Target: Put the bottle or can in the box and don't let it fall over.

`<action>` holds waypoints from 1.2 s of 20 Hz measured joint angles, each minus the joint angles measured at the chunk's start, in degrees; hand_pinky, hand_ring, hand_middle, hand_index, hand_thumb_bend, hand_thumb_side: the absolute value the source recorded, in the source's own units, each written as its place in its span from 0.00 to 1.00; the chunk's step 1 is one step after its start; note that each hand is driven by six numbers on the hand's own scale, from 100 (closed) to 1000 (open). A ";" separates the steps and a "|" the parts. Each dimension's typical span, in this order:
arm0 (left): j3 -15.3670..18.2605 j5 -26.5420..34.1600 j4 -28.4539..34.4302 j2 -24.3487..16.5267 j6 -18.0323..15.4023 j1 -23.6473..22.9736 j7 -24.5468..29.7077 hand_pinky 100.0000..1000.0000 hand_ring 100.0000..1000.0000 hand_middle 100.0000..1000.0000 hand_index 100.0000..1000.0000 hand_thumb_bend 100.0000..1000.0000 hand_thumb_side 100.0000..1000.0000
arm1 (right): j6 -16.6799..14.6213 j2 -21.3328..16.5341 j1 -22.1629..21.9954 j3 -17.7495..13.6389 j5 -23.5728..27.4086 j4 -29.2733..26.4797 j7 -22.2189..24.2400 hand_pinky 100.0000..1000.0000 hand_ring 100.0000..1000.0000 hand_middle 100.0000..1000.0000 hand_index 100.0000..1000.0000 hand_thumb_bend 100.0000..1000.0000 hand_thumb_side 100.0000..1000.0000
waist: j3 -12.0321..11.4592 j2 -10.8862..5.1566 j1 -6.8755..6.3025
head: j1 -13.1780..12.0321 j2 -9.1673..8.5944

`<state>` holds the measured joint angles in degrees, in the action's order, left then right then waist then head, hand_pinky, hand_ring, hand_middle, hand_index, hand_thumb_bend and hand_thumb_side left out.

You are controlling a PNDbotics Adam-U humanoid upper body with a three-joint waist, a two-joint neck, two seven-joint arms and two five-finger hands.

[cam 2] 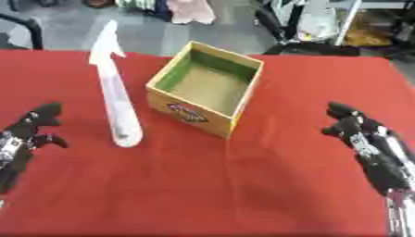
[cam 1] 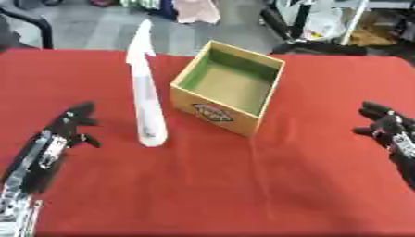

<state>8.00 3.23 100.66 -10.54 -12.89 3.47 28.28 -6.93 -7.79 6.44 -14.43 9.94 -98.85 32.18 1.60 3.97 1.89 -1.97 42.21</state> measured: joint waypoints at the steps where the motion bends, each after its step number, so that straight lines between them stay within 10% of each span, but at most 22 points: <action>1: 0.00 0.00 0.00 0.00 0.03 0.00 -0.03 0.52 1.00 0.91 0.70 0.00 0.79 | 0.00 0.00 0.00 0.00 0.00 0.00 0.00 0.77 0.96 0.89 0.54 0.00 0.44 | 0.00 0.00 0.00 | 0.00 0.00; 24: -2.23 -8.15 -1.39 -3.14 4.07 8.44 -11.86 0.56 1.00 0.97 0.98 0.02 0.82 | -0.03 0.00 -0.78 0.00 0.00 0.13 -0.05 0.77 0.97 0.89 0.54 0.00 0.43 | -0.26 -0.34 0.04 | 0.10 -0.03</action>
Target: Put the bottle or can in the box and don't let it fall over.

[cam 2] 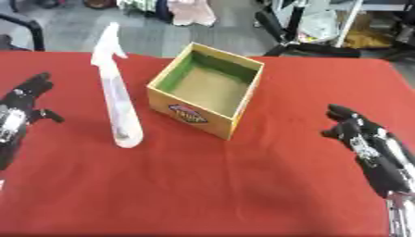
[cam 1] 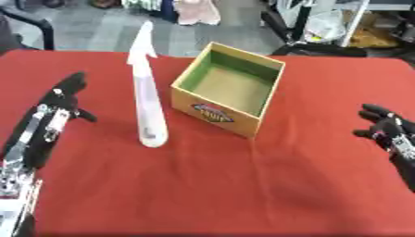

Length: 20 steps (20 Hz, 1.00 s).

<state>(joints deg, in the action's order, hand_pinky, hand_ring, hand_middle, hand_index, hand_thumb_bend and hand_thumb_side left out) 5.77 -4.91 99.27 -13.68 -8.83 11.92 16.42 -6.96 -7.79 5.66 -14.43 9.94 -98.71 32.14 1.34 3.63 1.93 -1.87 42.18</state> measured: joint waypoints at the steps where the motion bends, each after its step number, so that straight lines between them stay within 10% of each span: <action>1: -0.36 -1.16 -0.26 0.00 0.57 0.82 -0.89 0.56 1.00 0.97 0.98 0.03 0.82 | 0.00 0.00 -0.10 0.00 0.00 0.09 0.00 0.77 0.97 0.89 0.54 0.00 0.43 | 0.00 -0.01 0.00 | 0.01 -0.03; 20: -4.97 -13.02 -10.98 1.26 1.54 14.33 -10.36 0.57 1.00 0.97 0.99 0.00 0.73 | 0.54 0.10 -1.17 -3.08 -0.09 0.22 -3.56 0.77 0.97 0.89 0.54 0.00 0.43 | 1.43 -0.65 0.26 | 0.14 -1.55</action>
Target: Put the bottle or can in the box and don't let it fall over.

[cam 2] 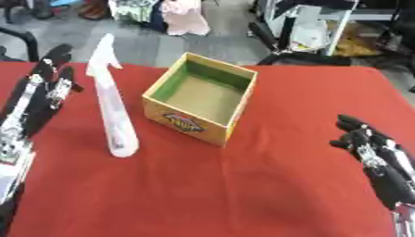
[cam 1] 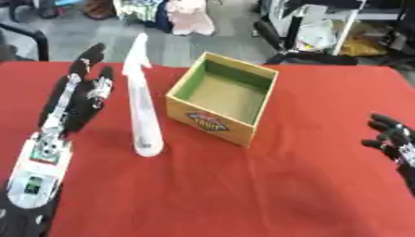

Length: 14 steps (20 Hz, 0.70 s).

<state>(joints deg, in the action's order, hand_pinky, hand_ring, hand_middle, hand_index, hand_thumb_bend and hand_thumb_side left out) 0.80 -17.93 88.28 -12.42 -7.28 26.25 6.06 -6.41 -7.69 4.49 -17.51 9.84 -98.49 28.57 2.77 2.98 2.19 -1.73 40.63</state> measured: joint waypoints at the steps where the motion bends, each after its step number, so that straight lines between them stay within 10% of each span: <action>1: -0.19 -0.35 -0.78 0.15 -0.12 0.53 -0.12 0.57 1.00 0.96 0.99 0.00 0.73 | 0.08 0.00 -0.01 -0.11 0.00 -0.01 -0.12 0.77 0.97 0.89 0.54 0.00 0.43 | 0.07 -0.02 0.01 | -0.16 0.00; 14: -0.61 -3.23 -7.23 0.90 -0.92 6.60 -0.66 0.58 1.00 0.96 0.99 0.00 0.72 | 0.32 0.40 -0.05 -0.04 -0.05 -0.01 0.02 0.77 0.97 0.89 0.54 0.00 0.43 | 0.89 -0.07 0.01 | -1.28 -0.03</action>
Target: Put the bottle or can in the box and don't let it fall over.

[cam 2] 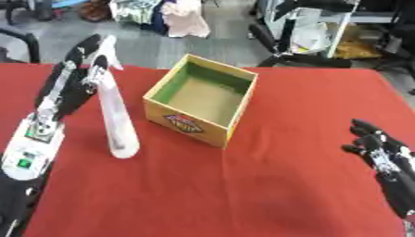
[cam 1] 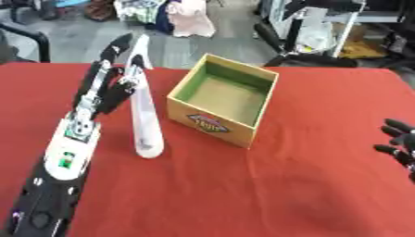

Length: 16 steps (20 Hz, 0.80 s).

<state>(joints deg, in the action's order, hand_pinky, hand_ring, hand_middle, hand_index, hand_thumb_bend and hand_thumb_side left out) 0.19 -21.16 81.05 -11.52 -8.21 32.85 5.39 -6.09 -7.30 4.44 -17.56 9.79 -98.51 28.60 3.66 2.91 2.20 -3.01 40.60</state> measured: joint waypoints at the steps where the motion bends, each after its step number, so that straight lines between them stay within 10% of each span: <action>1: -0.01 -0.09 -0.32 0.00 -0.02 0.37 0.02 0.58 1.00 0.96 0.99 0.00 0.72 | 0.05 0.00 0.00 0.02 0.00 0.00 0.05 0.77 0.97 0.89 0.54 0.00 0.43 | 0.07 -0.01 0.00 | -0.06 -0.01; 16: -1.01 -2.45 -5.12 0.01 -1.56 4.27 2.35 0.58 1.00 0.96 0.99 0.00 0.73 | 0.17 0.01 -0.02 0.32 0.00 0.00 0.20 0.77 0.97 0.89 0.54 0.00 0.43 | 0.53 -0.03 0.00 | -1.07 -0.40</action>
<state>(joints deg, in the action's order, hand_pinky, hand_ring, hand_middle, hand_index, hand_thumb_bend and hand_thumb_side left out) -0.83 -23.61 75.93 -11.51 -9.77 37.12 7.74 -5.92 -7.29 4.42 -17.24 9.79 -98.51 28.80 4.19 2.88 2.20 -4.08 40.20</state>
